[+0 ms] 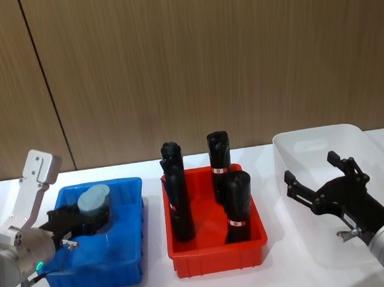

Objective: Pick the cotton swabs from the blue box and place them into the white box.

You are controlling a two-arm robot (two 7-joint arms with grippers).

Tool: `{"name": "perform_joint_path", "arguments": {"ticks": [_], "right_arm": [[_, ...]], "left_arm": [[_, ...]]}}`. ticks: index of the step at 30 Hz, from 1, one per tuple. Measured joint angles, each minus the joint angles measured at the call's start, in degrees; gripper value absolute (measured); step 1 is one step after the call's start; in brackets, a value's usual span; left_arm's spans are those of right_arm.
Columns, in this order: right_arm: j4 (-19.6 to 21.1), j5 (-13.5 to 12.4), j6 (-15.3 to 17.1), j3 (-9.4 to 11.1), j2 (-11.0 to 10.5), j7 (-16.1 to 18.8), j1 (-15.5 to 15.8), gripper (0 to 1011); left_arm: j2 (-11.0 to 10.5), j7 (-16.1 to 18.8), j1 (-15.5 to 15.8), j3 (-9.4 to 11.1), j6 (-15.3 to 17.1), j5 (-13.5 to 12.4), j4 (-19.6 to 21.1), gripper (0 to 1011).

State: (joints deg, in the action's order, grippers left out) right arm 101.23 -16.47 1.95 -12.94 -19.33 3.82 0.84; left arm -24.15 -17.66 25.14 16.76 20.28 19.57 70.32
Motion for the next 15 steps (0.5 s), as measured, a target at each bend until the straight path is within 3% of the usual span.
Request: {"name": "perform_joint_path", "arguments": {"ticks": [10, 15], "right_arm": [[0.00, 0.00, 0.00, 0.00, 0.00, 0.00, 0.00, 1002], [0.00, 0.00, 0.00, 0.00, 0.00, 0.00, 0.00, 1002]], "left_arm": [[-1.46, -4.60, -1.05, -0.44, -2.58, -0.85, 4.57, 652], [-2.38, -8.48, -1.35, -0.84, -3.99, -0.75, 6.71, 652]]}}
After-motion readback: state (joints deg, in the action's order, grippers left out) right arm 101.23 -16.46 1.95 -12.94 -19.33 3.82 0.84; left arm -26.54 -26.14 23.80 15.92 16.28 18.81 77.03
